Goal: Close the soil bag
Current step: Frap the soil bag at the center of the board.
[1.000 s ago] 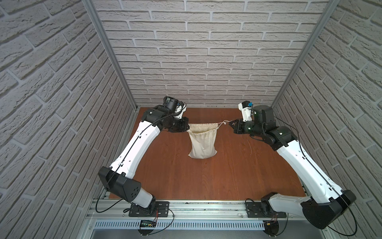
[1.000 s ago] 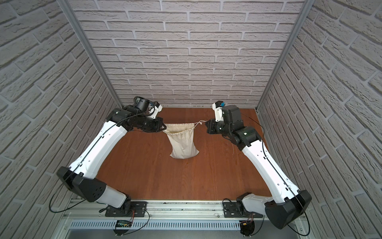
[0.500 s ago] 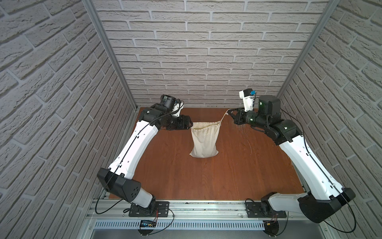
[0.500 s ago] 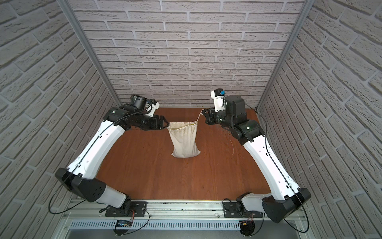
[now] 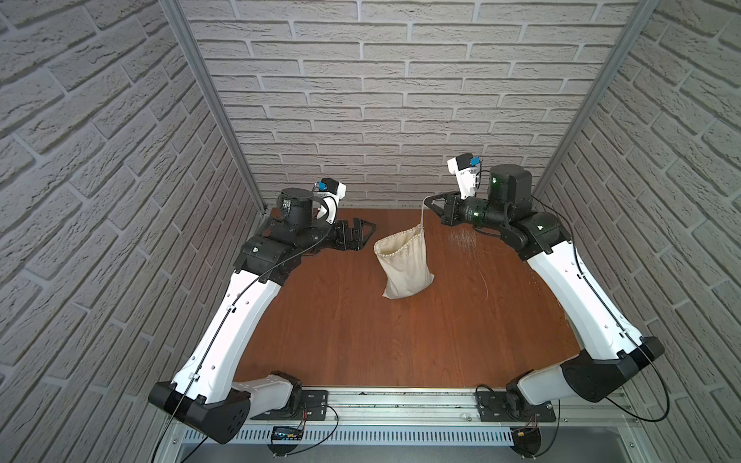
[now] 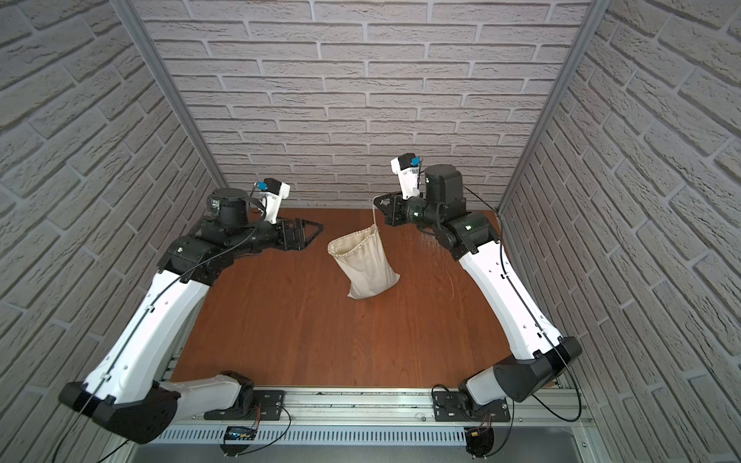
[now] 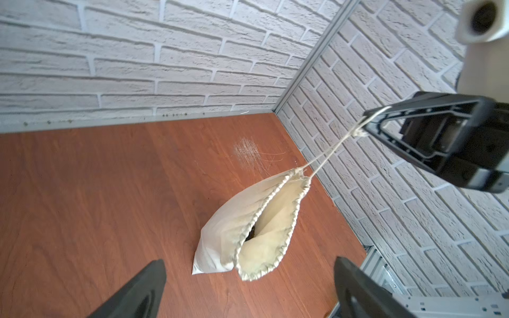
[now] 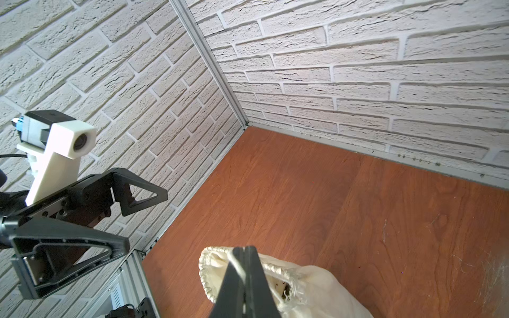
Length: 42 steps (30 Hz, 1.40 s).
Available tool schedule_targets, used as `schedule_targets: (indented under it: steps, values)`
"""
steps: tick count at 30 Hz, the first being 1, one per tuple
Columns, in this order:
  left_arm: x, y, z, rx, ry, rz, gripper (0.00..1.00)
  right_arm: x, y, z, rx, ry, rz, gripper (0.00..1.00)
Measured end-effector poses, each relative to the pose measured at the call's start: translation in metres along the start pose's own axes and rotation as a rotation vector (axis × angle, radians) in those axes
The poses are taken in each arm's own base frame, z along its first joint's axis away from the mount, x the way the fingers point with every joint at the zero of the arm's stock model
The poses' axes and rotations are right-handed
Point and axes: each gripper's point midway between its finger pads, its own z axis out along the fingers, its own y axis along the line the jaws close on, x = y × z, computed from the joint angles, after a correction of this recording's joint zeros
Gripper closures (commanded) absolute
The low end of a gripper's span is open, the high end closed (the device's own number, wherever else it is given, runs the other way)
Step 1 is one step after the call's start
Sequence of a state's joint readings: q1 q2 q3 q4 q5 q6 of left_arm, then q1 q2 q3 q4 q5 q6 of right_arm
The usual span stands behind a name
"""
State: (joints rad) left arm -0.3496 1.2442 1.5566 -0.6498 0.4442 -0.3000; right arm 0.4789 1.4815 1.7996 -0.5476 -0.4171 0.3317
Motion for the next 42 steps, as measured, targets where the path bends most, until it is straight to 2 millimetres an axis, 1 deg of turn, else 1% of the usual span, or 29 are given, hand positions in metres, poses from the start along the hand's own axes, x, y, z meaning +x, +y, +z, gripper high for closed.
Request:
schedule_targets:
  steps: [3, 6, 10, 13, 16, 21, 23, 26, 31, 34, 38, 42]
  values:
    - [-0.002, -0.018, 0.012, 0.067, -0.008, 0.103, 0.02, -0.004, 0.003, -0.001, -0.011, -0.001, -0.002, 0.97]
    - [0.002, -0.039, 0.025, 0.126, -0.003, 0.208, 0.03, -0.010, 0.008, -0.001, -0.023, -0.002, -0.001, 0.97]
    - [0.004, -0.056, 0.040, 0.163, -0.013, 0.319, 0.07, -0.014, 0.011, 0.000, -0.034, -0.005, 0.009, 0.97]
    - [0.004, -0.057, 0.050, 0.169, -0.018, 0.357, 0.10, -0.015, 0.014, -0.001, -0.039, -0.004, 0.015, 0.97]
    - [0.007, -0.055, 0.063, 0.169, -0.008, 0.380, 0.16, -0.019, 0.021, -0.003, -0.052, -0.010, 0.014, 0.97]
    - [0.010, -0.055, 0.083, 0.181, 0.012, 0.395, 0.32, -0.023, 0.032, -0.006, -0.076, -0.017, 0.006, 0.97]
    - [0.010, -0.058, 0.087, 0.188, 0.011, 0.397, 0.34, -0.021, 0.036, -0.005, -0.082, -0.012, 0.004, 0.97]
    - [0.006, -0.062, 0.089, 0.199, -0.007, 0.401, 0.37, -0.017, 0.039, -0.004, -0.084, -0.002, 0.003, 0.97]
    - [-0.009, -0.072, 0.088, 0.213, -0.048, 0.394, 0.51, -0.011, 0.042, -0.002, -0.073, 0.016, 0.001, 0.97]
    - [-0.015, -0.076, 0.091, 0.217, -0.058, 0.388, 0.58, -0.009, 0.043, -0.001, -0.066, 0.020, 0.000, 0.97]
    - [-0.014, -0.075, 0.099, 0.217, -0.041, 0.377, 0.72, -0.008, 0.044, 0.000, -0.058, 0.021, -0.005, 0.97]
    - [-0.006, -0.070, 0.107, 0.211, -0.006, 0.365, 0.91, -0.008, 0.045, -0.001, -0.051, 0.015, -0.007, 0.97]
